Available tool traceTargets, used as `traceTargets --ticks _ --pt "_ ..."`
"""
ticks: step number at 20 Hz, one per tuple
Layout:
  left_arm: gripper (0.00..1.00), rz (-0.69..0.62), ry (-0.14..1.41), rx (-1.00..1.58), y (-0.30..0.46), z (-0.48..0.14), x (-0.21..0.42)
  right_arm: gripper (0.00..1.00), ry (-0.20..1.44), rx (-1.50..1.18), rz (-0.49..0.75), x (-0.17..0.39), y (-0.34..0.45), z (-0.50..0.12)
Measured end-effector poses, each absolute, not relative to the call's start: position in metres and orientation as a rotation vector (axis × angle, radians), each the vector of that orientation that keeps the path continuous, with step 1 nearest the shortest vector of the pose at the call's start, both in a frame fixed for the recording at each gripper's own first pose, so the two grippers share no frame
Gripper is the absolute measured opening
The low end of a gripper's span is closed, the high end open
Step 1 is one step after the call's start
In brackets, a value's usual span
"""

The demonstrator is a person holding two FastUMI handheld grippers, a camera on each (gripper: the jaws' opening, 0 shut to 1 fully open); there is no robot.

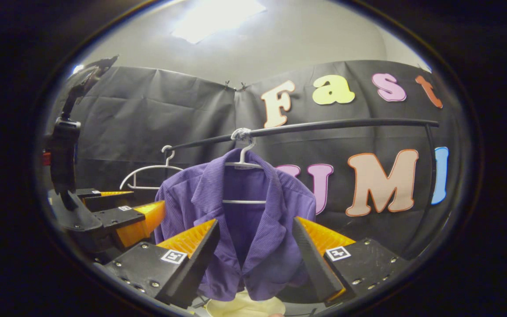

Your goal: Grasp the clothes on the hanger with both hands and then place them into the laundry hamper below.

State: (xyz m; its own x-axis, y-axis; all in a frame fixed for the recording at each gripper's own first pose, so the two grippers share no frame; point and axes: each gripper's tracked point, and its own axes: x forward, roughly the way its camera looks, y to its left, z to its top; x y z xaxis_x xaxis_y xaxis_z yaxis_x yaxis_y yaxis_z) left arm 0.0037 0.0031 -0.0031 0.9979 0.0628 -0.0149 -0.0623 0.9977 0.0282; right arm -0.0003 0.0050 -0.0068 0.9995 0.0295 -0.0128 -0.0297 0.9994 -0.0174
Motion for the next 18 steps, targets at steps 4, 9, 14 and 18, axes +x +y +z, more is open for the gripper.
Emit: traceTargets --ticks 4,9,14,18 --pt "0.92 0.045 0.015 0.023 -0.011 -0.006 0.010 0.94 0.002 -0.025 0.026 0.000 0.004 -0.004" --pt "0.93 -0.005 0.012 0.014 -0.038 -0.012 0.027 0.95 0.003 -0.049 0.007 -0.001 0.002 -0.004" --pt "0.92 -0.013 0.030 -0.031 -0.060 -0.025 0.051 0.94 0.008 -0.067 -0.026 -0.001 0.003 -0.007" --pt "0.92 0.010 0.038 -0.057 -0.067 -0.040 0.075 0.95 0.025 -0.087 -0.071 -0.003 0.000 -0.012"
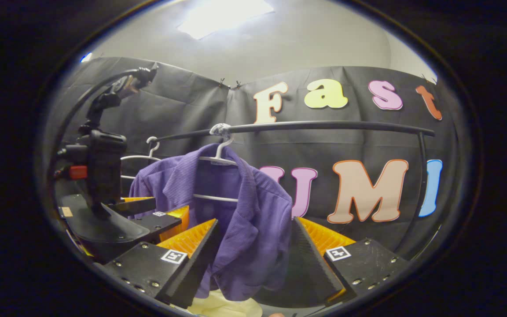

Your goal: Grasp the clothes on the hanger with both hands and then place them into the laundry hamper below.

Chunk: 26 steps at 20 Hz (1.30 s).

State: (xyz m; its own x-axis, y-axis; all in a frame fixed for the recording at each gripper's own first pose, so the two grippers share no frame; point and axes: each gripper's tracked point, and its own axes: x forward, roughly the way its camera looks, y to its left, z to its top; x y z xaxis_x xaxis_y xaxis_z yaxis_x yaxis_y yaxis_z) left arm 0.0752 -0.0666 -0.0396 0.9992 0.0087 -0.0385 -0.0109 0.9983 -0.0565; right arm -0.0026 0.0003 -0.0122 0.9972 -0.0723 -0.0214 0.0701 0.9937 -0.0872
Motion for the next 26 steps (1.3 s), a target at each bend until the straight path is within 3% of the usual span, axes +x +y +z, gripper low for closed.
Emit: traceTargets --ticks 1,2,3,5,6,9,10,11,12,16,19,20,26 --pt "0.92 0.016 0.037 -0.062 -0.067 -0.041 0.079 0.99 0.028 -0.093 -0.083 -0.002 -0.001 -0.014" --pt "0.95 0.020 0.040 -0.066 -0.067 -0.042 0.084 0.95 0.029 -0.100 -0.093 -0.003 -0.001 -0.017" --pt "0.92 0.027 0.042 -0.065 -0.066 -0.045 0.088 0.99 0.028 -0.105 -0.100 -0.004 -0.003 -0.015" --pt "0.92 0.017 0.045 -0.062 -0.066 -0.048 0.094 0.95 0.022 -0.108 -0.109 -0.003 -0.005 -0.012" --pt "0.92 -0.008 0.043 -0.061 -0.070 -0.047 0.097 0.99 0.022 -0.107 -0.112 -0.003 -0.005 -0.013" --pt "0.67 -0.027 0.045 -0.028 -0.067 -0.050 0.103 0.95 0.024 -0.102 -0.115 -0.002 -0.006 -0.015" --pt "0.65 -0.038 0.045 -0.031 -0.068 -0.049 0.104 0.95 0.025 -0.101 -0.113 -0.001 -0.004 -0.016" --pt "0.54 -0.050 0.044 -0.036 -0.069 -0.050 0.105 0.99 0.027 -0.101 -0.109 0.001 -0.003 -0.017" --pt "0.48 -0.054 0.044 -0.040 -0.068 -0.049 0.104 0.95 0.029 -0.101 -0.105 0.007 0.000 -0.019" --pt "0.05 -0.069 0.055 -0.081 -0.060 -0.047 0.102 0.99 0.042 -0.086 -0.086 0.021 0.012 -0.026" --pt "0.01 -0.092 0.074 -0.092 -0.055 -0.041 0.096 0.95 0.049 -0.072 -0.071 0.029 0.019 -0.028" --pt "0.01 -0.102 0.074 -0.082 -0.054 -0.038 0.093 0.99 0.050 -0.070 -0.065 0.031 0.021 -0.029" --pt "0.04 -0.126 0.030 -0.067 -0.041 -0.001 0.074 0.95 0.060 -0.059 -0.026 0.050 0.042 -0.036"
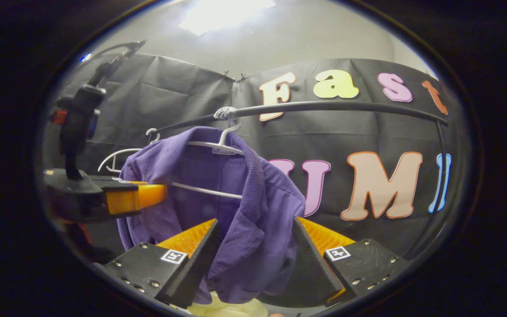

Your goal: Grasp the clothes on the hanger with both hands and then place them into the laundry hamper below.

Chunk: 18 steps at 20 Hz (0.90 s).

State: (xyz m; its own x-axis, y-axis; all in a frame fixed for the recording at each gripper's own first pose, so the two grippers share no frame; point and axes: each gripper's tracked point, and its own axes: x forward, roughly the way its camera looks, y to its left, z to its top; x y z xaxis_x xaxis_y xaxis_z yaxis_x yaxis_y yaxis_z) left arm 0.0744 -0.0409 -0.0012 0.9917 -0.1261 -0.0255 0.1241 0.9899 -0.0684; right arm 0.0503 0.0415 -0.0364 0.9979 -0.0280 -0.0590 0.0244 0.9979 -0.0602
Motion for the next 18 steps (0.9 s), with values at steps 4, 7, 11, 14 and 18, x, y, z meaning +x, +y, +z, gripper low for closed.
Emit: traceTargets --ticks 4,7,11,14,18 --pt "0.04 -0.120 0.004 -0.080 -0.027 0.022 0.068 0.95 0.072 -0.040 -0.010 0.068 0.056 -0.045" --pt "0.04 -0.125 -0.011 -0.077 -0.019 0.037 0.067 0.98 0.078 -0.018 -0.013 0.083 0.060 -0.050" --pt "0.04 -0.120 -0.026 -0.074 -0.006 0.049 0.072 0.98 0.091 -0.003 -0.034 0.104 0.062 -0.062" --pt "0.04 -0.120 -0.031 -0.072 0.001 0.054 0.076 0.99 0.085 -0.017 -0.058 0.119 0.062 -0.067" --pt "0.01 -0.119 -0.037 -0.068 0.009 0.058 0.079 0.98 0.104 -0.017 -0.087 0.136 0.061 -0.082"
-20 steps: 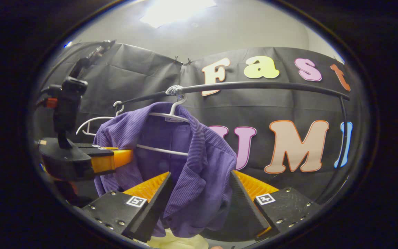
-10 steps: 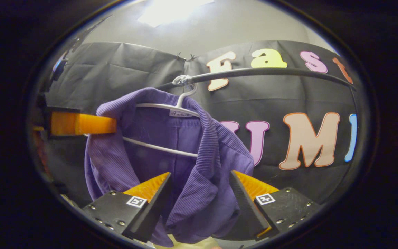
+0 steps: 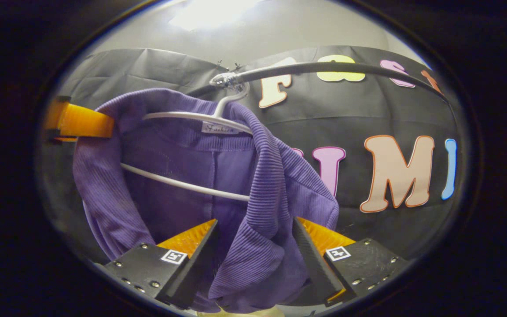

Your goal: Grasp the clothes on the hanger with both hands and then place them into the laundry hamper below.

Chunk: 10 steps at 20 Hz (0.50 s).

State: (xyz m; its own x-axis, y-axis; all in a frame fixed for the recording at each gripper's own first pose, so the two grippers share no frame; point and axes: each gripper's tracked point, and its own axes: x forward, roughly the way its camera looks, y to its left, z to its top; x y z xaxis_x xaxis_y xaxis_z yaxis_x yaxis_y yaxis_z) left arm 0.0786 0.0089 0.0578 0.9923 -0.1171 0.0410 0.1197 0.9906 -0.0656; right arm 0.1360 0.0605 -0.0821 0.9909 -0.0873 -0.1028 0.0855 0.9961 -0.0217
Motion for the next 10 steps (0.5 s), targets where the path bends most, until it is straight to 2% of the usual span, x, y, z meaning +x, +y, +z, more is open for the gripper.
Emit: traceTargets --ticks 2,3,5,6,7,8,10 --pt "0.02 -0.118 -0.034 -0.064 0.012 0.057 0.081 0.98 0.126 -0.023 -0.101 0.141 0.058 -0.091" --pt "0.04 -0.118 -0.033 -0.060 0.014 0.057 0.081 0.94 0.133 -0.025 -0.111 0.144 0.055 -0.094" --pt "0.04 -0.115 -0.035 -0.053 0.017 0.058 0.082 0.80 0.163 -0.031 -0.126 0.149 0.051 -0.105" --pt "0.04 -0.111 -0.035 -0.047 0.019 0.057 0.082 0.80 0.179 -0.041 -0.151 0.149 0.045 -0.109" --pt "0.01 -0.103 -0.035 -0.037 0.023 0.057 0.082 0.66 0.193 -0.043 -0.162 0.150 0.041 -0.114" --pt "0.07 -0.093 -0.035 -0.028 0.028 0.056 0.083 0.53 0.194 -0.043 -0.173 0.151 0.039 -0.115" --pt "0.04 -0.081 -0.035 -0.021 0.033 0.056 0.083 0.26 0.188 -0.052 -0.200 0.148 0.033 -0.110"
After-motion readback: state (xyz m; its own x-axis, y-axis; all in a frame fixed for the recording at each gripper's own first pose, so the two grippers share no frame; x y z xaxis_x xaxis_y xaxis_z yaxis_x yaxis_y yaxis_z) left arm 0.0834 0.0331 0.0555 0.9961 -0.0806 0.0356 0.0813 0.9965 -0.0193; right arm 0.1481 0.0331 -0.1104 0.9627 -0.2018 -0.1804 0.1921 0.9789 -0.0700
